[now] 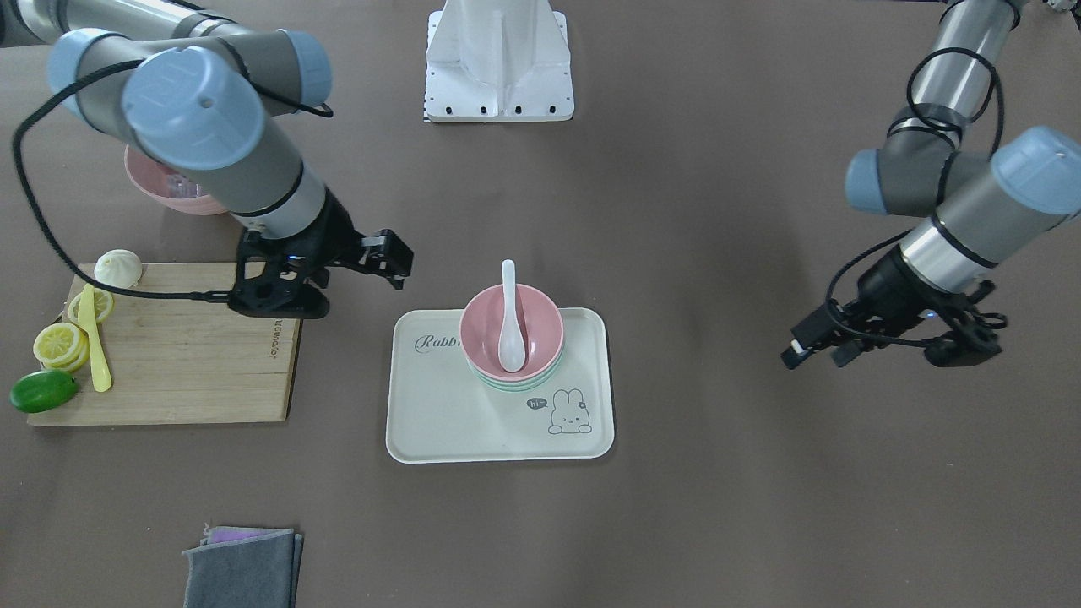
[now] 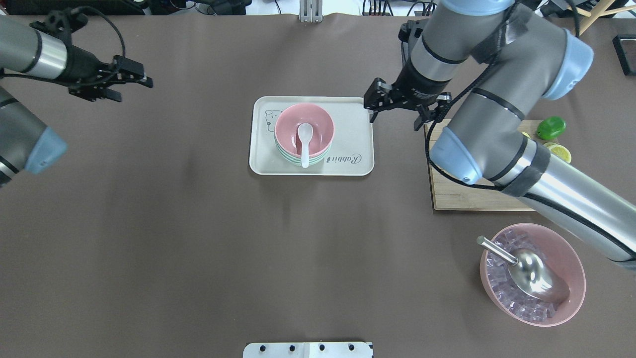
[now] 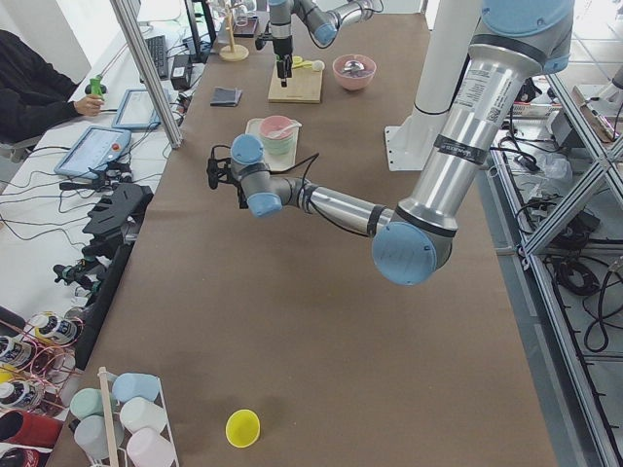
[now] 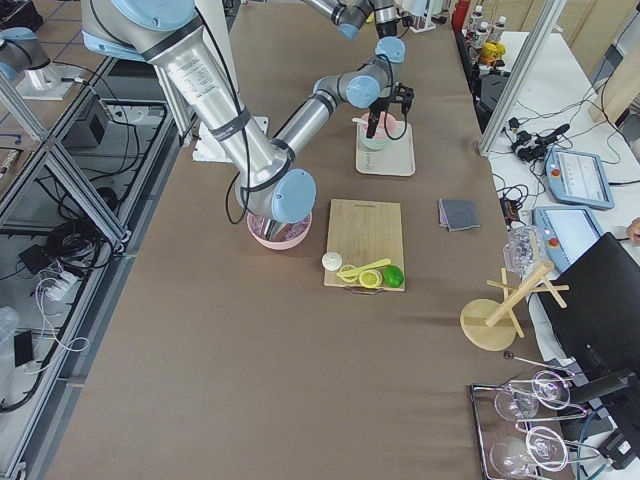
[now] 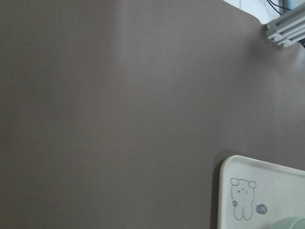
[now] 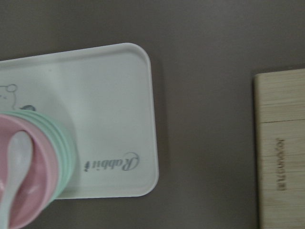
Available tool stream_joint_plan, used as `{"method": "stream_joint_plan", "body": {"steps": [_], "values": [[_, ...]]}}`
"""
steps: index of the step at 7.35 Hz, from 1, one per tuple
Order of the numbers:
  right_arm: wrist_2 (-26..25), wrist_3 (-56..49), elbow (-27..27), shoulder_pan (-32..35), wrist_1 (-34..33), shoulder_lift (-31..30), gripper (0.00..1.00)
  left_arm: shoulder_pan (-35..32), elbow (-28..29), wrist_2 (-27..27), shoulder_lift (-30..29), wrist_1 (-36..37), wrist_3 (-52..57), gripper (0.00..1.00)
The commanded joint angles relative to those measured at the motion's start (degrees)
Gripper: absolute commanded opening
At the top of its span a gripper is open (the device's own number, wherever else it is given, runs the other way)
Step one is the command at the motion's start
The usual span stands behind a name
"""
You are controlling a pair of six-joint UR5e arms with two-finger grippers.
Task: Stack pink bowl on green and place spoon
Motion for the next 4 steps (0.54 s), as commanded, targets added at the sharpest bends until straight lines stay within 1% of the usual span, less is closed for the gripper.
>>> {"method": "stream_joint_plan", "body": {"steps": [1,2,3,4], "values": [[-0.54,-22.33,7.71,5.81,-12.06,-8.59,1.0,-8.26,-0.49,-2.39,5.19,10.26,26.31,0.98],[-0.02,-27.83,9.66,8.88,-11.48,-14.73,1.0,-11.85,0.39,-2.57,8.52,11.5,34.53,0.98],[0.34,-31.71,9.77,12.31,-11.48,-18.01,1.0,-16.24,0.74,-3.96,10.82,13.08,41.57,0.98],[1.56,-38.19,9.25,16.17,-11.48,-21.09,1.0,-19.85,1.18,-6.85,11.71,15.45,48.17,0.98]]}}
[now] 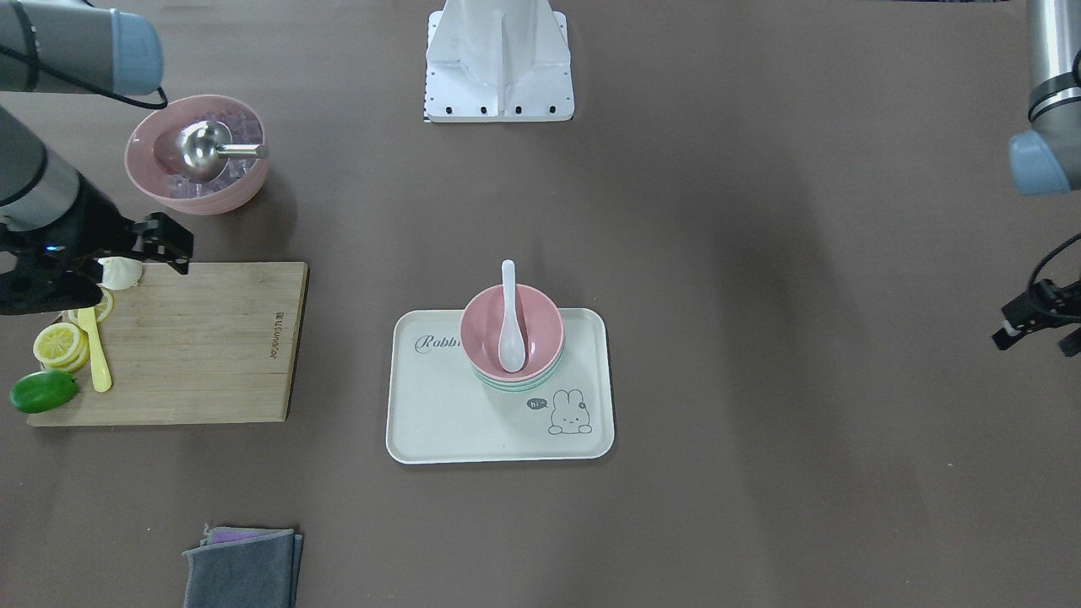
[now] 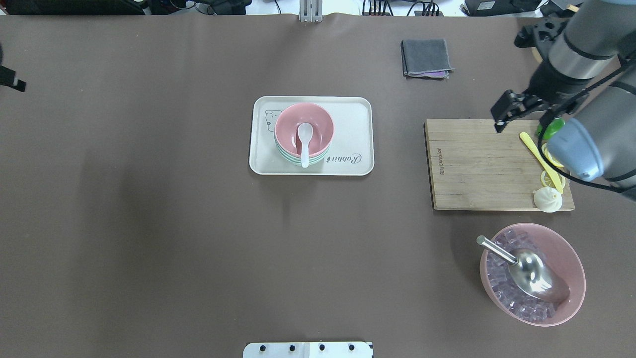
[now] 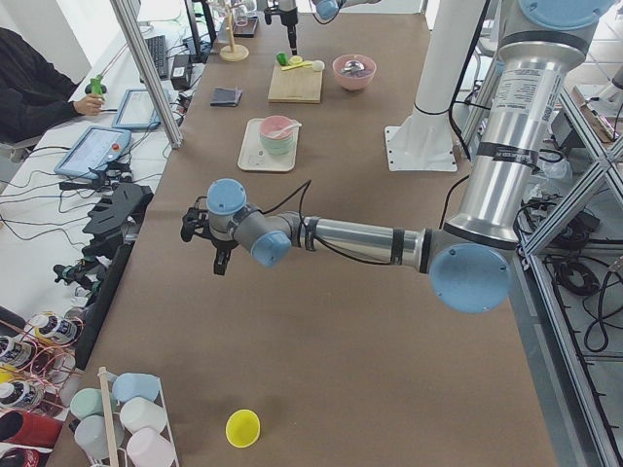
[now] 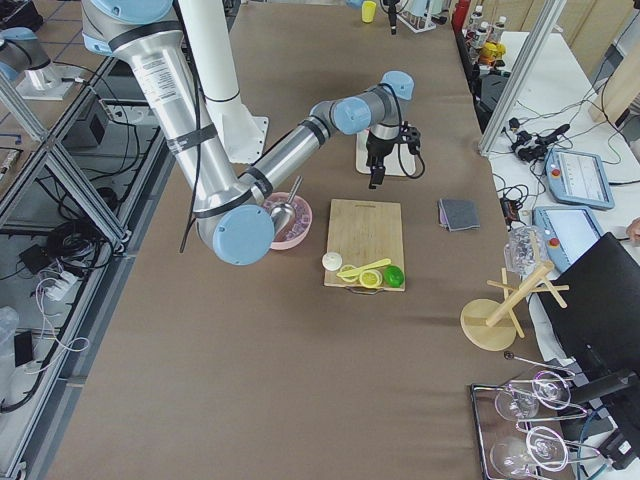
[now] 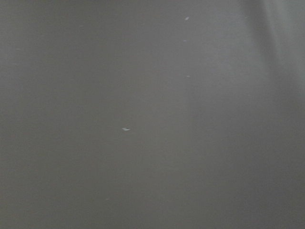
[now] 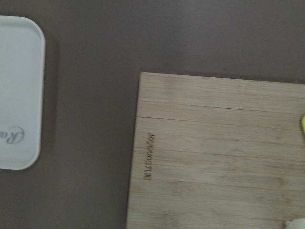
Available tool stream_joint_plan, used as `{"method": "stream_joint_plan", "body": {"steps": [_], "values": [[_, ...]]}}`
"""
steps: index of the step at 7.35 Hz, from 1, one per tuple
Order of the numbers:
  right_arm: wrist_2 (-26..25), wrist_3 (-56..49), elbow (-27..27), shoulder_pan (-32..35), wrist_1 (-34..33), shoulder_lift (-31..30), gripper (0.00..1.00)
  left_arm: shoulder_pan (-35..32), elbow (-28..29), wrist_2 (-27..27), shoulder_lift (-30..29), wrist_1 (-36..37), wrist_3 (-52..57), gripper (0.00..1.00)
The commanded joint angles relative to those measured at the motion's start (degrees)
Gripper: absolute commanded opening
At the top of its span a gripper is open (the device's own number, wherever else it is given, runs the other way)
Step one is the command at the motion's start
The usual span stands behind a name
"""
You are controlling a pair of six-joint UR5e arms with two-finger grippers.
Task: Stack pink bowl on green and place spoon
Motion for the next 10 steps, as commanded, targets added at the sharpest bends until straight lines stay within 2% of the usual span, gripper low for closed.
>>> {"method": "stream_joint_plan", "body": {"steps": [1,2,4,6,8,9,10], "values": [[3.86,-14.53,-1.81,9.44,-0.23,-6.92,1.0,-7.13,0.33,-3.73,2.12,7.11,14.4,0.98],[7.11,-21.82,-4.7,13.75,-0.23,-9.12,1.0,-7.67,-0.11,-3.74,2.73,9.24,14.89,0.98],[7.58,-26.72,-8.85,19.48,0.47,-11.58,1.0,-7.42,1.02,-2.52,5.28,8.64,15.07,0.98],[7.67,-26.81,-16.73,22.83,16.83,-15.19,1.0,-7.15,3.05,-2.43,4.06,8.9,15.07,0.98],[7.84,-26.2,-17.3,24.51,19.72,-16.43,1.0,-7.07,2.18,-2.34,3.09,10.21,14.8,0.98],[7.76,-26.03,-17.13,24.51,19.2,-16.17,1.0,-7.15,1.04,-2.25,1.09,15.45,14.46,0.98],[7.76,-26.02,-17.04,24.6,19.11,-16.34,1.0,-7.15,-2.54,-1.21,1.15,20.02,14.45,0.98]]}}
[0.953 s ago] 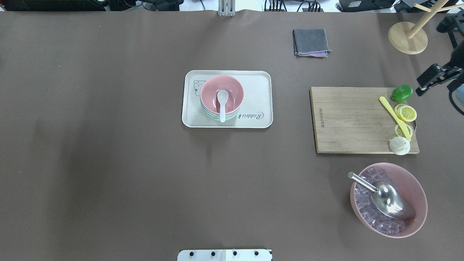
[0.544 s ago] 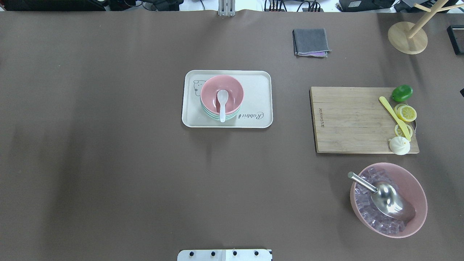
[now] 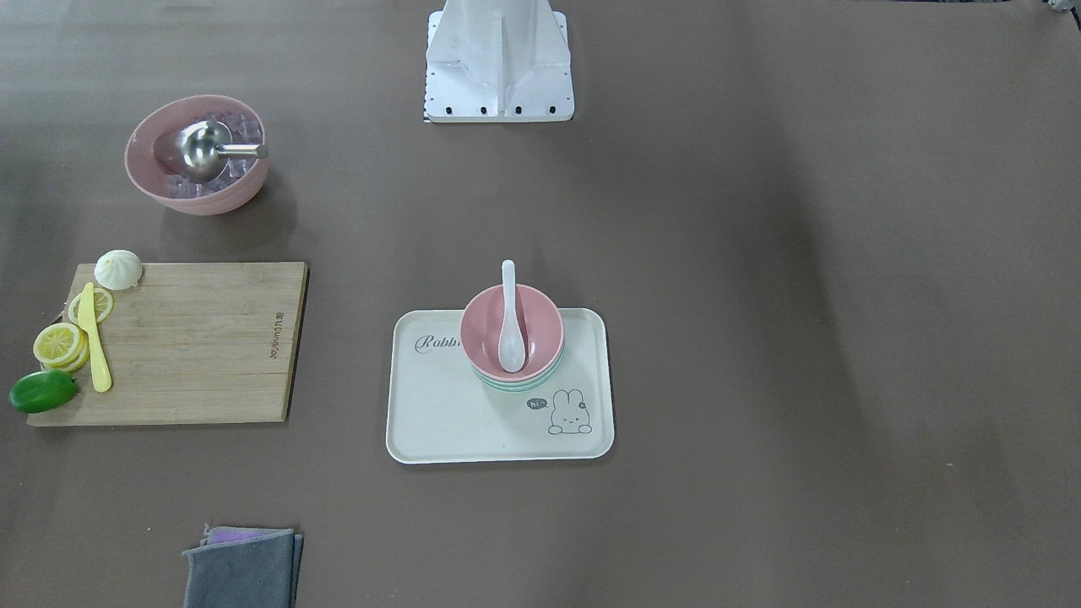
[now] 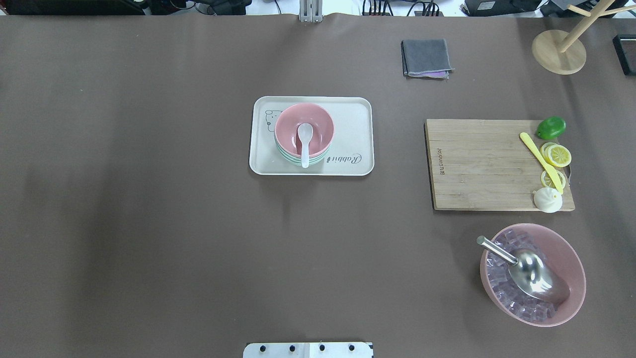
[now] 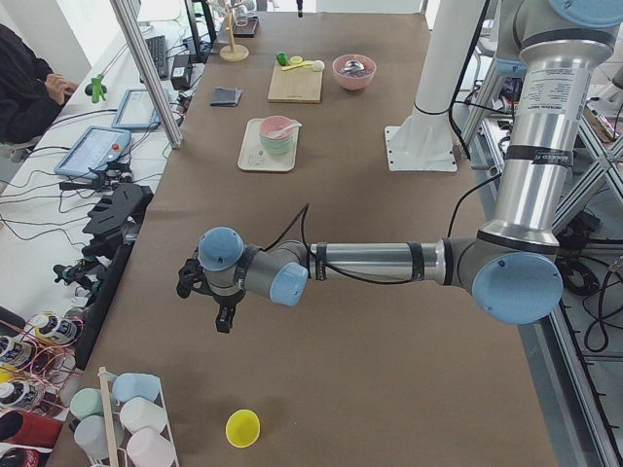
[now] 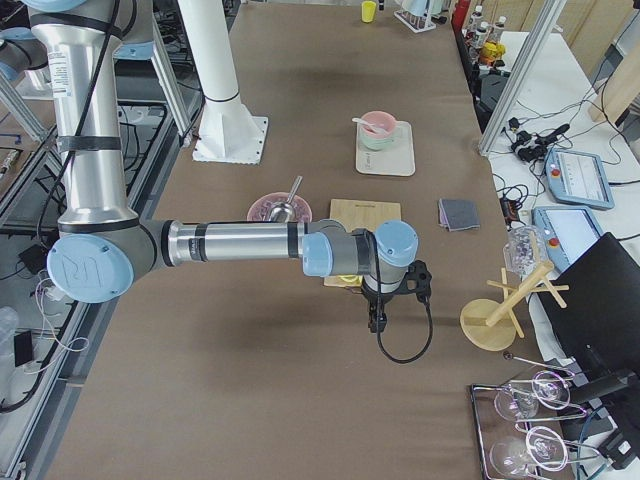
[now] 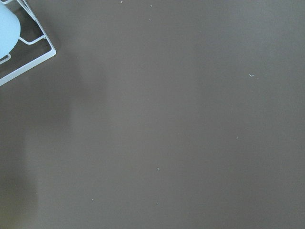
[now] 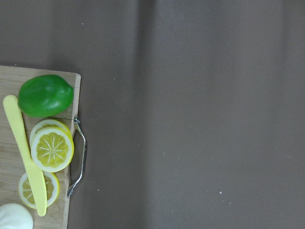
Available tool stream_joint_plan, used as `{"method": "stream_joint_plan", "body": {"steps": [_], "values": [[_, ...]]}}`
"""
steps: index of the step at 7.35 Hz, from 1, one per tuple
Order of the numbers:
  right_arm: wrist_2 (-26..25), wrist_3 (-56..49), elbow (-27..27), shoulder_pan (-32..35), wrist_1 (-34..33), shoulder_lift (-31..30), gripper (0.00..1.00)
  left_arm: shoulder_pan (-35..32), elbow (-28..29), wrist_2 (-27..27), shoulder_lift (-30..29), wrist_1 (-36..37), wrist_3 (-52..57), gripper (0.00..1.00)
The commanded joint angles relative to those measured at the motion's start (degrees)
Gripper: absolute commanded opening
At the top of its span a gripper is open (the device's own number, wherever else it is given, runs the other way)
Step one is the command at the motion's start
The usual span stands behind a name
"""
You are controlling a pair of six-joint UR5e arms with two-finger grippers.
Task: Stack pink bowl on green and place spoon
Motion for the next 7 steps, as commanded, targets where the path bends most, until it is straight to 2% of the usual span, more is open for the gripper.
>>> {"method": "stream_joint_plan", "body": {"steps": [1,5,7], "values": [[0.09,0.13,0.13,0.51,0.07,-0.3,1.0,-0.37,-5.19,3.03,0.69,6.55,0.2,0.98],[0.09,0.22,-0.22,0.69,-0.2,-0.57,1.0,-2.2,-5.03,2.53,5.26,5.95,0.56,0.98],[0.09,0.22,-0.13,0.69,-0.2,-0.83,1.0,-3.09,-4.94,2.44,5.72,5.95,0.56,0.98]]}}
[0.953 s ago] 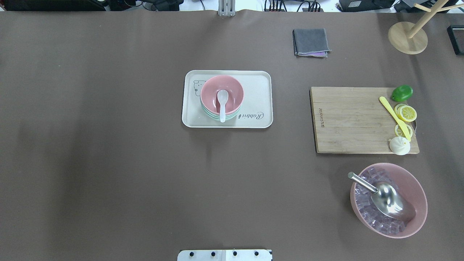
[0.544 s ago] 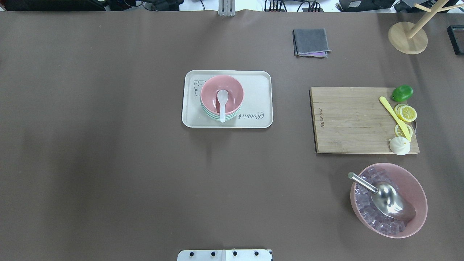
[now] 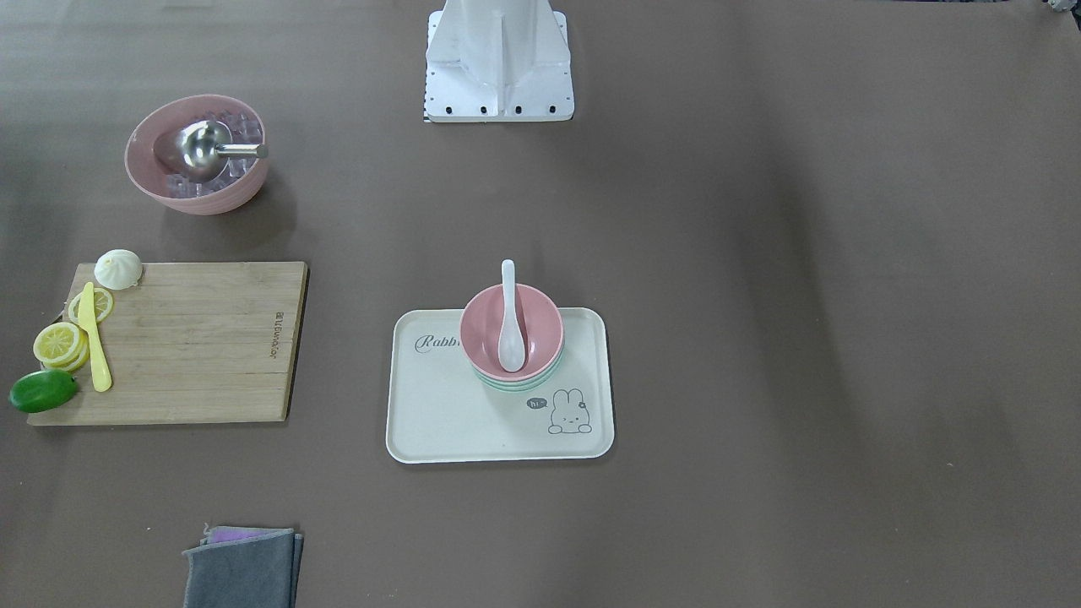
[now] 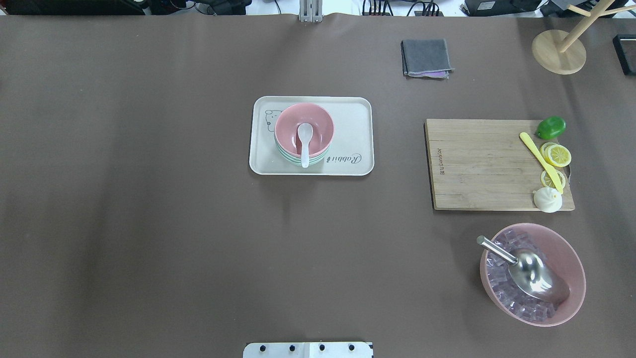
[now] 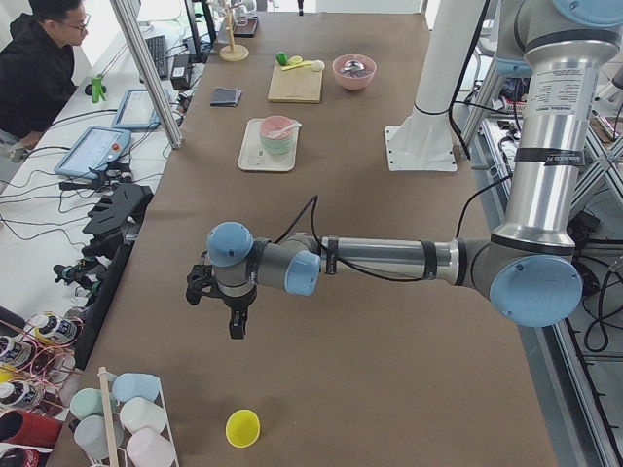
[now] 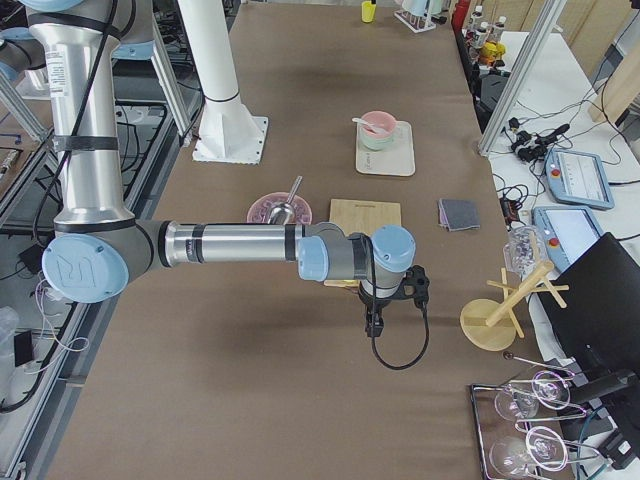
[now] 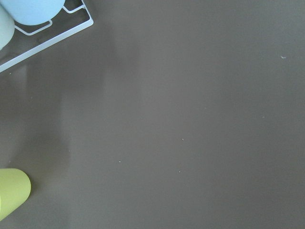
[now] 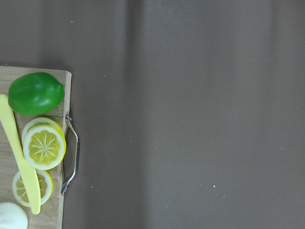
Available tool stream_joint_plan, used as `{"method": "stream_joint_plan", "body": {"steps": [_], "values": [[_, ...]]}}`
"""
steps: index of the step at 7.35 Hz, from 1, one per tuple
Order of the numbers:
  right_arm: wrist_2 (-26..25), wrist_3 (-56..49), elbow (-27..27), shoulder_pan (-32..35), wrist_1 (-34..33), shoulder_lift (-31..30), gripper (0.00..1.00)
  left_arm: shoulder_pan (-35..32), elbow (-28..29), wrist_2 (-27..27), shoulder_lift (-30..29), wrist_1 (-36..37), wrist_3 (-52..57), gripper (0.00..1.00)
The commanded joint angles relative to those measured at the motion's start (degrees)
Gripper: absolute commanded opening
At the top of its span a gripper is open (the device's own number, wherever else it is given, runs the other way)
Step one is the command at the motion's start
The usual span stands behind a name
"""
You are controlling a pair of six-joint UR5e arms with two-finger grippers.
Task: Stack pink bowl on green and place spoon
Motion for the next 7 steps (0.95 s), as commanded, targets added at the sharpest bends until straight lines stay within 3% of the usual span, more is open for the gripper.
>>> {"method": "stream_joint_plan", "body": {"steps": [1,7], "values": [[0.0,0.17,0.42,0.18,-0.01,-0.08,1.0,-0.51,0.0,-0.11,0.35,-0.05,0.01,0.98],[0.09,0.62,1.12,0.18,-0.01,0.27,1.0,-0.51,0.0,-0.02,0.35,-0.31,0.01,0.98]]}}
